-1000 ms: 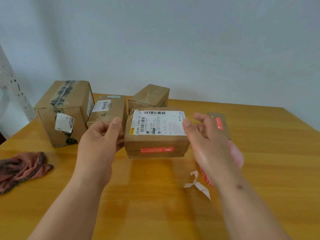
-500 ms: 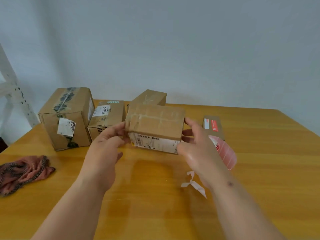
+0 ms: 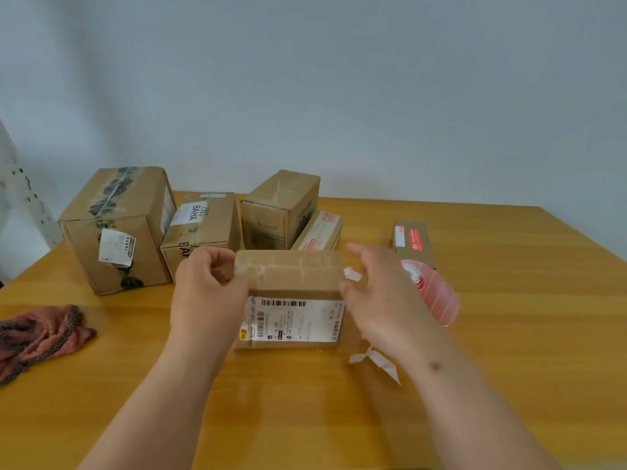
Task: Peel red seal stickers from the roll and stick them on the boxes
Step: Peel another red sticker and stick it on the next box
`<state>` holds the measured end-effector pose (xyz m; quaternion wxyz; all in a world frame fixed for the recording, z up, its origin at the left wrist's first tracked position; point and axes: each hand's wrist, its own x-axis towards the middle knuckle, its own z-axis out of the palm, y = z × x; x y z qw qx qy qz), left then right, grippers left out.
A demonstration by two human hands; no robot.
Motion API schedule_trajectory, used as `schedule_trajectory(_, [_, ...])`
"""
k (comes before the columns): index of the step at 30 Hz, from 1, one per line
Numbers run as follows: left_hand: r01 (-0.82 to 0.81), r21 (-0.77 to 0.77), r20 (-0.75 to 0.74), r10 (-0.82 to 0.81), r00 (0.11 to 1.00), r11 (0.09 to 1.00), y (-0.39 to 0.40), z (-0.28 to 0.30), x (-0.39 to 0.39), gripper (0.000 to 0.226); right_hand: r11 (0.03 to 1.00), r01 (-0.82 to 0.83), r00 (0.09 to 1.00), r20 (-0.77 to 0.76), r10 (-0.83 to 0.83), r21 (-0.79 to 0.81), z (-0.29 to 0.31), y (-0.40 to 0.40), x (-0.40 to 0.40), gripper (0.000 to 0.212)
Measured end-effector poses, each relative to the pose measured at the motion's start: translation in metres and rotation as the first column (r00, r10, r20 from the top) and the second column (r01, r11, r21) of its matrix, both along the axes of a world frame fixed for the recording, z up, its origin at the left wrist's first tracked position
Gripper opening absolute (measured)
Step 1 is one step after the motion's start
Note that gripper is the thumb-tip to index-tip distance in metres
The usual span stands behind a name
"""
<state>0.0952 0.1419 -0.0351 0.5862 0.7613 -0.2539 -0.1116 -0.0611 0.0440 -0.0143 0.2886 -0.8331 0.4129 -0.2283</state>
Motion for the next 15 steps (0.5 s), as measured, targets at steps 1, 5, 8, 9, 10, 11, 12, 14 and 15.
schedule_trajectory(1, [-0.002,0.002,0.066,0.002,0.998,1.0,0.0,0.002,-0.003,0.024,0.996,0.066,0.998,0.019,-0.065,-0.053,0.003,-0.003,-0.004,0.047])
schedule_trajectory(5, [0.045,0.002,0.292,-0.044,0.955,0.999,-0.002,0.012,-0.019,0.025,0.959,0.216,0.975,-0.014,-0.222,-0.185,0.007,-0.02,-0.028,0.023])
schedule_trajectory(8, [0.104,0.016,0.383,-0.102,0.918,0.994,-0.007,0.016,-0.031,0.023,0.956,0.213,0.963,-0.122,-0.24,-0.2,0.004,-0.025,-0.047,0.018])
schedule_trajectory(9, [0.121,0.018,0.384,-0.118,0.916,0.993,-0.009,0.016,-0.035,0.023,0.956,0.208,0.955,-0.168,-0.244,-0.206,0.002,-0.026,-0.054,0.017])
schedule_trajectory(10, [0.137,0.023,0.385,-0.135,0.913,0.99,-0.011,0.016,-0.039,0.023,0.957,0.202,0.947,-0.207,-0.246,-0.209,0.0,-0.026,-0.06,0.015])
schedule_trajectory(11, [0.153,0.029,0.388,-0.152,0.909,0.988,-0.012,0.015,-0.043,0.021,0.957,0.196,0.938,-0.243,-0.246,-0.213,-0.001,-0.027,-0.066,0.013])
schedule_trajectory(12, [0.168,0.032,0.396,-0.167,0.903,0.985,-0.014,0.013,-0.047,0.02,0.957,0.187,0.928,-0.281,-0.246,-0.222,-0.003,-0.027,-0.071,0.012])
schedule_trajectory(14, [0.195,0.024,0.414,-0.187,0.891,0.981,-0.016,0.009,-0.055,0.017,0.962,0.148,0.905,-0.36,-0.225,-0.229,-0.009,-0.027,-0.079,0.016])
schedule_trajectory(15, [0.203,0.016,0.42,-0.191,0.887,0.979,-0.017,0.007,-0.058,0.016,0.967,0.13,0.898,-0.386,-0.209,-0.22,-0.011,-0.027,-0.083,0.021])
